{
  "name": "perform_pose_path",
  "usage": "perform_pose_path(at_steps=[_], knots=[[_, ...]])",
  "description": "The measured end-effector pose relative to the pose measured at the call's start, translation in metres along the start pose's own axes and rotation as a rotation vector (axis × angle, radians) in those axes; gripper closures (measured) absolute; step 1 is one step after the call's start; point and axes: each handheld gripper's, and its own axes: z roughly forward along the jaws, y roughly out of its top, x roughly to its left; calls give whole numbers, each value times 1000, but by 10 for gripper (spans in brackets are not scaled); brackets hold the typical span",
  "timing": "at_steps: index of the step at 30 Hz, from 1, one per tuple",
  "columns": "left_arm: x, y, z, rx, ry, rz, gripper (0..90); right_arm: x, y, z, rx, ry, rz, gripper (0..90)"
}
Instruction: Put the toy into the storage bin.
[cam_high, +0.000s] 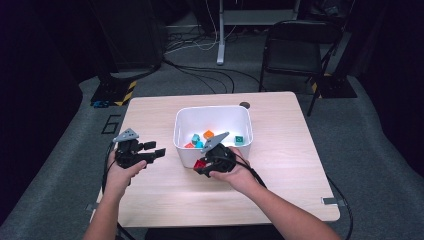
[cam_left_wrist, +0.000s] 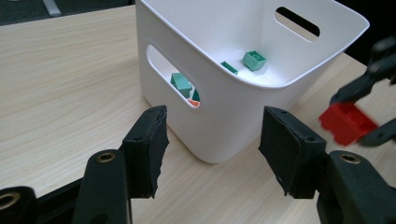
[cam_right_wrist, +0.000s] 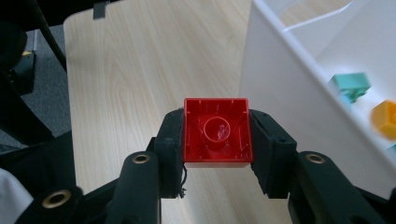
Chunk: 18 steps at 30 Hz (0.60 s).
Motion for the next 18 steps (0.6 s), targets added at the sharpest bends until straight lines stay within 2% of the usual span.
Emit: perform_pose_path(at_steps=[4, 9, 15, 18], knots=[[1, -1, -3, -6, 4, -7, 413, -7, 17, -13, -11, 1, 15, 585], [3, -2, -5, -6, 8, -13, 413, -13, 33, -25, -27, -5, 9, 585], [3, -1, -5, -6, 5, -16, 413, -27, 47, -34, -39, -33, 17, 584], [2, -2, -5, -6, -2, -8, 413, -35, 51, -37, -43, -61, 36, 585]])
